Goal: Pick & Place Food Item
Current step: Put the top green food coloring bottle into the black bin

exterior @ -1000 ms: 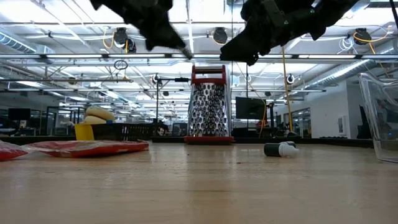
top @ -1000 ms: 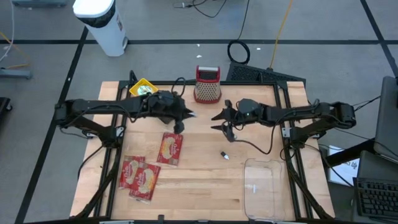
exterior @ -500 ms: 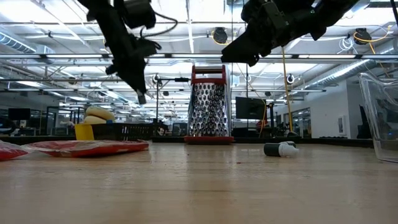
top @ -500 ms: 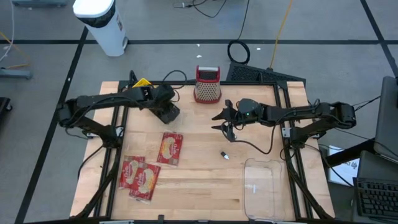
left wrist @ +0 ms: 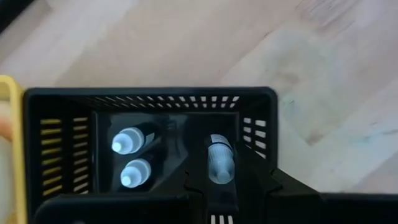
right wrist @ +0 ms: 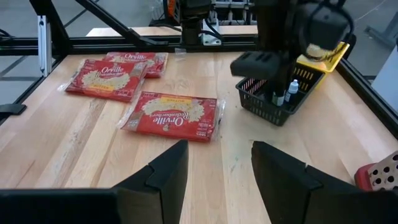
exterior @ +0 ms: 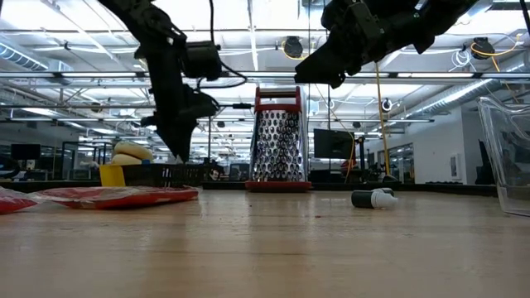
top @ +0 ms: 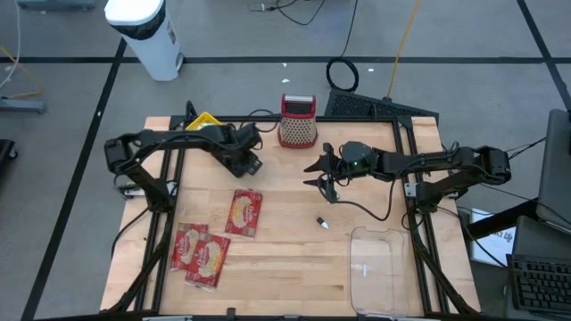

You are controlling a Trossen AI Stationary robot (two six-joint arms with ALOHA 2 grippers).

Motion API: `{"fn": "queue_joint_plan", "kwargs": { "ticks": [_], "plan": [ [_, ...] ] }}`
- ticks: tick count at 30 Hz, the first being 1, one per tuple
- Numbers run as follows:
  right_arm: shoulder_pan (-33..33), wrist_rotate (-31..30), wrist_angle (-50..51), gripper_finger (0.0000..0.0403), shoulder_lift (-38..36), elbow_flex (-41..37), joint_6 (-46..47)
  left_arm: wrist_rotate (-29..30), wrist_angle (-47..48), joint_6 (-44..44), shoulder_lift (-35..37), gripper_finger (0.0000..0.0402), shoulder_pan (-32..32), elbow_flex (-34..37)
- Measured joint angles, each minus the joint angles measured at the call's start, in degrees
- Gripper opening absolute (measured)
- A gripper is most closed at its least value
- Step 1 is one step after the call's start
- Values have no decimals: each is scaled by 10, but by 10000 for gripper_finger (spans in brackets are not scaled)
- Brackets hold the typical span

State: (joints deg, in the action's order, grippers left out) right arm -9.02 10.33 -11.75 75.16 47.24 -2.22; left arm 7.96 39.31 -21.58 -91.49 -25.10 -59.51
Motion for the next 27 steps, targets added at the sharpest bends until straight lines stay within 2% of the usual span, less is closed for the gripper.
{"fn": "queue_joint_plan", "kwargs": {
  "ticks": [10, 20, 27],
  "plan": [
    [0, 0, 0, 169, 0, 0, 0, 26, -16, -7, -50, 46, 0, 0],
    [0, 0, 0, 169, 0, 0, 0, 26, -32, -14, -57, 46, 0, 0],
    [0, 0, 0, 169, 0, 0, 0, 26, -31, -19, -57, 77, 1, 0]
  ]
}}
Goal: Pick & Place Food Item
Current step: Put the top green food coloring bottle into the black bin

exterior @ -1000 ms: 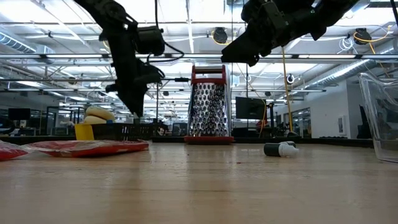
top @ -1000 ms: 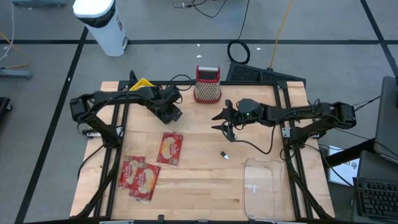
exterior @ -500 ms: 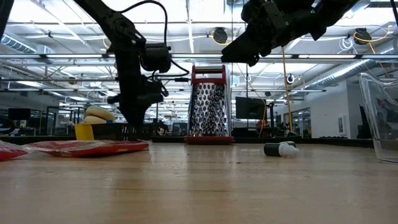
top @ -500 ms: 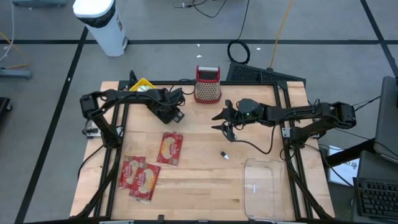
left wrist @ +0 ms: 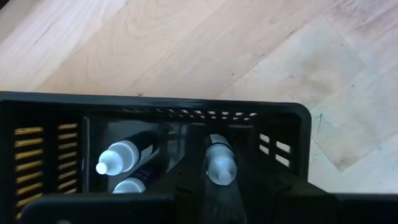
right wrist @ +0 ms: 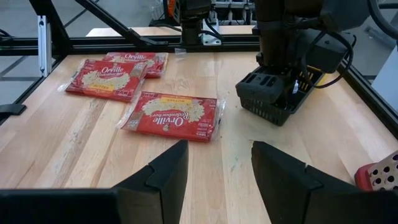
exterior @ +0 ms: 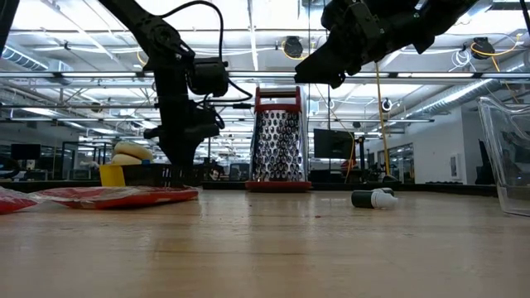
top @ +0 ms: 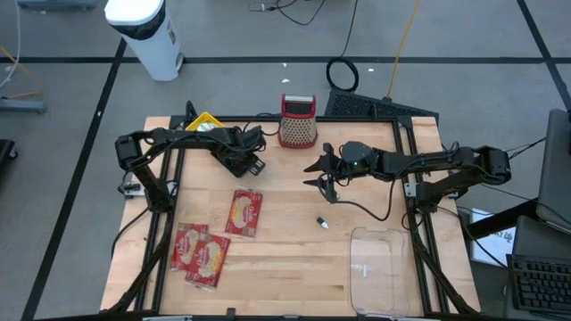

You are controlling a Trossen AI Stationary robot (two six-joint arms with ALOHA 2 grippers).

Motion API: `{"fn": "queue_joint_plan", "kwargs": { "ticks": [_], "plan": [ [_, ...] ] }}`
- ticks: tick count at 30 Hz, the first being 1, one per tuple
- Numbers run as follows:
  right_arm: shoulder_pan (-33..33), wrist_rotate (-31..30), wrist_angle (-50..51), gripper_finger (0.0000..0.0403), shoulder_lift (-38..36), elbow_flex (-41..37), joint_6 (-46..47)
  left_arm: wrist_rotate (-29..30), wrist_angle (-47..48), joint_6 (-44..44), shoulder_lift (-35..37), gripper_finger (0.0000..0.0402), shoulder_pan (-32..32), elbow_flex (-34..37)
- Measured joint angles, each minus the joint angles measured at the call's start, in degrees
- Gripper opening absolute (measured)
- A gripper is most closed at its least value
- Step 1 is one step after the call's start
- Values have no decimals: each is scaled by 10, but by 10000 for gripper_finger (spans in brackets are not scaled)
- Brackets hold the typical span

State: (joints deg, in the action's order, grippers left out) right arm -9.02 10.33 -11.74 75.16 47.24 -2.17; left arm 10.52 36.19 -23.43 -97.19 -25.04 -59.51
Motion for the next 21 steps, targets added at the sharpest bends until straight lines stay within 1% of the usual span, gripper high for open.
{"fn": "queue_joint_plan", "kwargs": {
  "ticks": [7, 11, 14, 21],
  "plan": [
    [0, 0, 0, 169, 0, 0, 0, 0, 0, -10, 0, 75, 0, 0],
    [0, 0, 0, 169, 0, 0, 0, 0, 0, -13, 0, 87, 0, 0],
    [0, 0, 0, 169, 0, 0, 0, 0, 0, -13, 0, 107, 0, 0],
    [0, 0, 0, 169, 0, 0, 0, 0, 1, -6, 0, 171, 0, 0]
  ]
}}
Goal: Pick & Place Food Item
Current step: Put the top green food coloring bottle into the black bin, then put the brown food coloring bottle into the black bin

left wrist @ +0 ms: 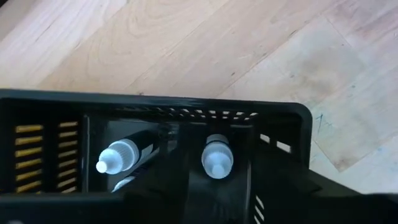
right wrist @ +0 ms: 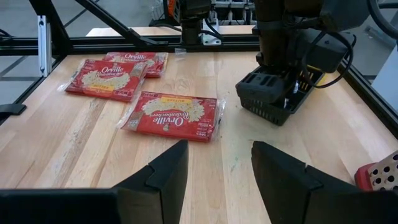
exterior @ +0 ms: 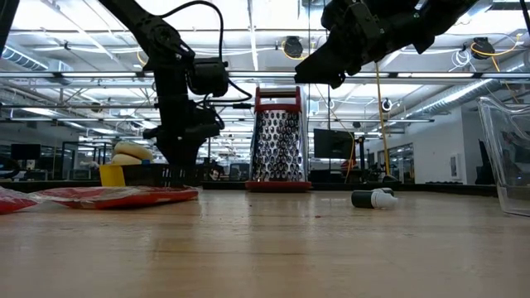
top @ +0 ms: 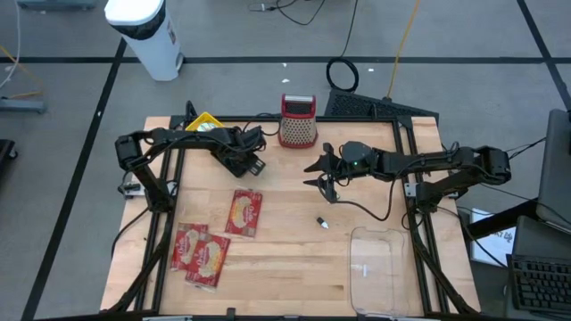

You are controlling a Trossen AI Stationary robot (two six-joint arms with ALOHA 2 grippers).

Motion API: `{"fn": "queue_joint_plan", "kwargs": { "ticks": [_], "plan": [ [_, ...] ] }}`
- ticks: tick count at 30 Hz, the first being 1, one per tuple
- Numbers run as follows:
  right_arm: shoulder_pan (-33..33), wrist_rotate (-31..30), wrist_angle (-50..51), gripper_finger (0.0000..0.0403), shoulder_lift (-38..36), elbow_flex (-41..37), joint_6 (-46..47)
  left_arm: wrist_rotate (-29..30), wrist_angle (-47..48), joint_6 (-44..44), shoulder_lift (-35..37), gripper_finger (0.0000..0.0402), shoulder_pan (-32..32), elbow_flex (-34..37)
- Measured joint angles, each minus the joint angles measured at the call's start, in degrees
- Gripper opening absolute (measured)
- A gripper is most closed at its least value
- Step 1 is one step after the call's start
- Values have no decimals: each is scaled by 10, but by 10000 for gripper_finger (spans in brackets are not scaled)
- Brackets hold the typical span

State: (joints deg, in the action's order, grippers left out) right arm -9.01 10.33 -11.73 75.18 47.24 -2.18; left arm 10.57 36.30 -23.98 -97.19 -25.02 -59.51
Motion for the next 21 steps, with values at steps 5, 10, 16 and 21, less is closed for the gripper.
{"fn": "queue_joint_plan", "kwargs": {
  "ticks": [5, 10, 16, 21],
  "plan": [
    [0, 0, 0, 169, 0, 0, 0, 0, 0, 28, 11, 200, -1, 0],
    [0, 0, 0, 169, 0, 0, -2, 9, -1, 37, 57, 208, -1, 0],
    [0, 1, 48, 169, 0, 0, -12, 20, -26, 39, 144, 209, 2, 0],
    [6, 2, 193, 169, -3, 0, -62, 15, -107, 56, 196, 209, 34, 0]
  ]
}}
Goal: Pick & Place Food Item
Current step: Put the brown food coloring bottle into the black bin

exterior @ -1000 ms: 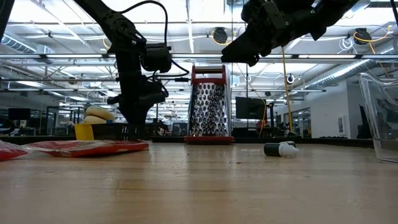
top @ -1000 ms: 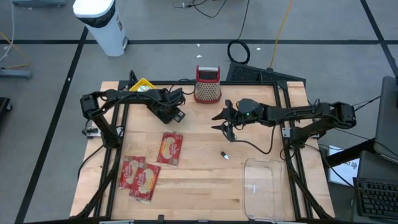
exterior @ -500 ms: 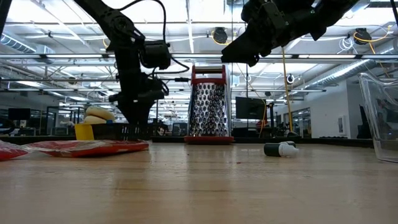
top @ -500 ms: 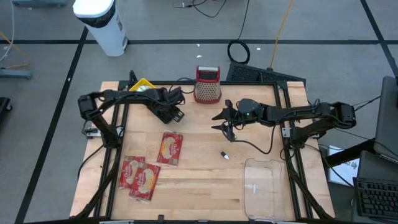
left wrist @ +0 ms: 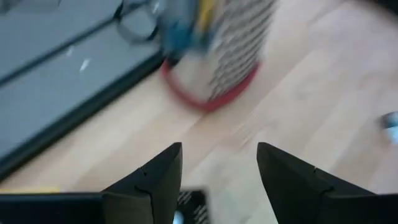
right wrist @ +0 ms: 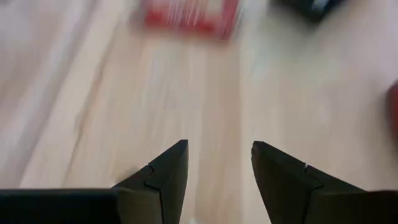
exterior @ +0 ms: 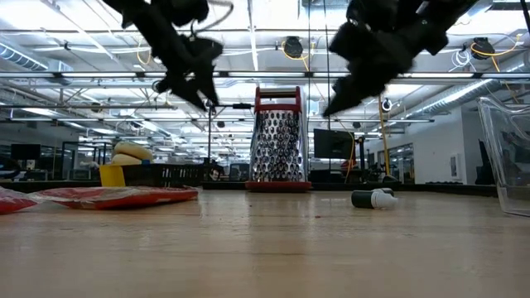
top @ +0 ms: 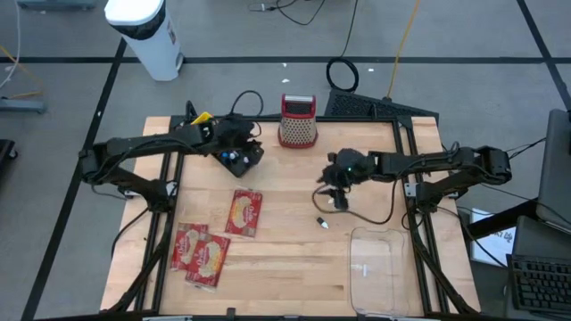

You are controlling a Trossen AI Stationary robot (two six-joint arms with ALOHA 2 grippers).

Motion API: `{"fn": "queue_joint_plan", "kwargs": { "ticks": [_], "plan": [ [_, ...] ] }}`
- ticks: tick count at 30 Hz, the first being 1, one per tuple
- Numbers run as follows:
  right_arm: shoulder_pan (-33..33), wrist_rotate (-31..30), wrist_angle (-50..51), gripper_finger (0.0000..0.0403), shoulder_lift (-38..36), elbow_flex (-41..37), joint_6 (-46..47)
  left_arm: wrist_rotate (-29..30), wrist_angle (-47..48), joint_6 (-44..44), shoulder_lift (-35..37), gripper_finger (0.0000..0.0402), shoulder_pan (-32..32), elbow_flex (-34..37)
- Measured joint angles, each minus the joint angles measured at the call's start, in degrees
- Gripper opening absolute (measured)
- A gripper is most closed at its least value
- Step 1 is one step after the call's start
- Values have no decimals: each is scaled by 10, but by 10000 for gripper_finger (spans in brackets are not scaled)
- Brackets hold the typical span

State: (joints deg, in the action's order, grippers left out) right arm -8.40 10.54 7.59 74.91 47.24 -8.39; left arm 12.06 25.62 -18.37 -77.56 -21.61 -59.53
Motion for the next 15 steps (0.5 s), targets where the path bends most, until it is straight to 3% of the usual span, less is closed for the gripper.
{"fn": "queue_joint_plan", "kwargs": {
  "ticks": [4, 7, 15],
  "plan": [
    [7, 0, 133, 169, 0, -1, -13, 0, -73, 38, 7, 209, 36, 0],
    [10, 0, 158, 169, 0, -28, -31, -1, -115, 73, 4, 209, 58, 0],
    [10, -3, -6, 169, 0, -139, -74, 0, -152, 107, -7, 209, 79, -1]
  ]
}}
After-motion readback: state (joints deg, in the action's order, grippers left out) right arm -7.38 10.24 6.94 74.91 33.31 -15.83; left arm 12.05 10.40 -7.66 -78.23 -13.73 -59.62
